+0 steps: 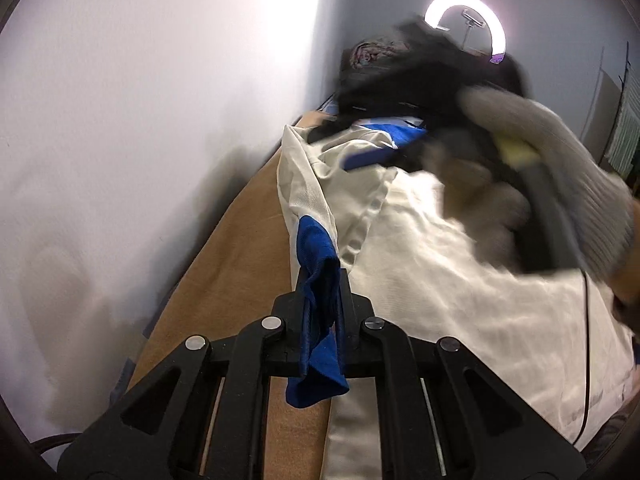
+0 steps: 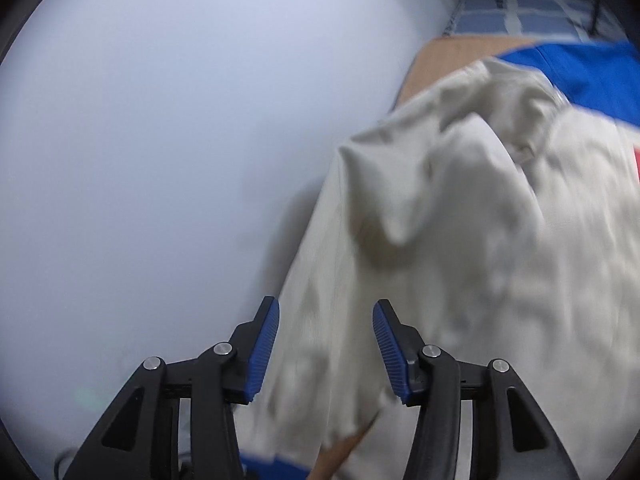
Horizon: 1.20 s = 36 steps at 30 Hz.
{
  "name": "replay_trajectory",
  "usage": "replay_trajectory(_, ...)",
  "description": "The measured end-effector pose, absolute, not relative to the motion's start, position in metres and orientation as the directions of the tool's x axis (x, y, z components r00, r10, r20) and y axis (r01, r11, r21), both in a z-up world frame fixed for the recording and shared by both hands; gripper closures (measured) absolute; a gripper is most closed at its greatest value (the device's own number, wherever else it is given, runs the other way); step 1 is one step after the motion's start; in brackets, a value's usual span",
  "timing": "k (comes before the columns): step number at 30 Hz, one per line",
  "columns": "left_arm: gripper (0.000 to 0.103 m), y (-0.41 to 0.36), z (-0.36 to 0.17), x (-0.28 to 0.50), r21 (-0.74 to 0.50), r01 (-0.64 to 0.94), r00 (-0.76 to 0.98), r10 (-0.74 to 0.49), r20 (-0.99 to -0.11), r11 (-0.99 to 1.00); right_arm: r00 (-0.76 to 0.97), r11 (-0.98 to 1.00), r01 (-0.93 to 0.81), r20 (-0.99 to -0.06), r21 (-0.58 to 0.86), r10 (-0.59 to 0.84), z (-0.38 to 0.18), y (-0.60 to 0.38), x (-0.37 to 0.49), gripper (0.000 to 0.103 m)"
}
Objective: Fold large clothes
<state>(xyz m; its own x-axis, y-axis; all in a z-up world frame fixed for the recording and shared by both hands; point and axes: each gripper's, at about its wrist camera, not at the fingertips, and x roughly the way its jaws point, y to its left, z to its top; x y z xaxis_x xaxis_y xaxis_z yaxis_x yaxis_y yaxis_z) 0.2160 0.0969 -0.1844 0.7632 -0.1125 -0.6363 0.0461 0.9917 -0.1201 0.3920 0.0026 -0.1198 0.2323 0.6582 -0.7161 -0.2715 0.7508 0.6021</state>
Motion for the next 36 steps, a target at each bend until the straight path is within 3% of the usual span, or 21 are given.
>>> replay_trajectory(2,0.095,0.093,-0.183,0.213,-0.095,0.062,0.767,-0.108,-0.633,0.994,0.234,0.772,-0.291,-0.740,0.565,0.630,-0.121,0.023,0.398,0.043)
replay_trajectory(6,0.095,0.083,-0.180,0.204,-0.072,0.091,0.765,-0.116,-0.633,0.993,0.238,0.825,-0.284,-0.798,0.489,0.554,-0.123,0.052,0.411,0.044)
replay_trajectory(7,0.095,0.083,-0.180,0.204,-0.071,0.097,0.763,-0.120,-0.635,0.993,0.237,0.836,-0.282,-0.810,0.470,0.536,-0.124,0.056,0.413,0.058)
replay_trajectory(8,0.095,0.082,-0.179,0.202,-0.067,0.106,0.762,-0.124,-0.635,0.992,0.234,0.843,-0.284,-0.820,0.456,0.522,-0.127,0.059,0.416,0.082)
replay_trajectory(10,0.095,0.082,-0.176,0.200,-0.053,0.117,0.763,-0.124,-0.634,0.992,0.221,0.849,-0.282,-0.831,0.447,0.511,-0.131,0.062,0.418,0.095)
replay_trajectory(12,0.095,0.082,-0.173,0.196,-0.036,0.130,0.768,-0.123,-0.628,0.991,0.233,0.830,-0.282,-0.805,0.481,0.546,-0.127,0.057,0.417,0.100)
replay_trajectory(24,0.095,0.054,-0.137,0.149,0.048,0.274,0.786,-0.195,-0.587,0.961,0.384,0.721,-0.265,-0.617,0.640,0.688,-0.064,-0.043,0.354,0.103)
replay_trajectory(32,0.095,0.016,-0.144,0.109,0.044,0.428,0.701,-0.301,-0.646,0.903,0.443,0.723,-0.150,-0.608,0.674,0.658,-0.106,-0.119,0.299,0.103)
replay_trajectory(36,0.093,0.007,-0.151,0.094,0.009,0.469,0.649,-0.338,-0.681,0.883,0.427,0.744,-0.076,-0.653,0.664,0.626,-0.136,-0.147,0.271,0.103)
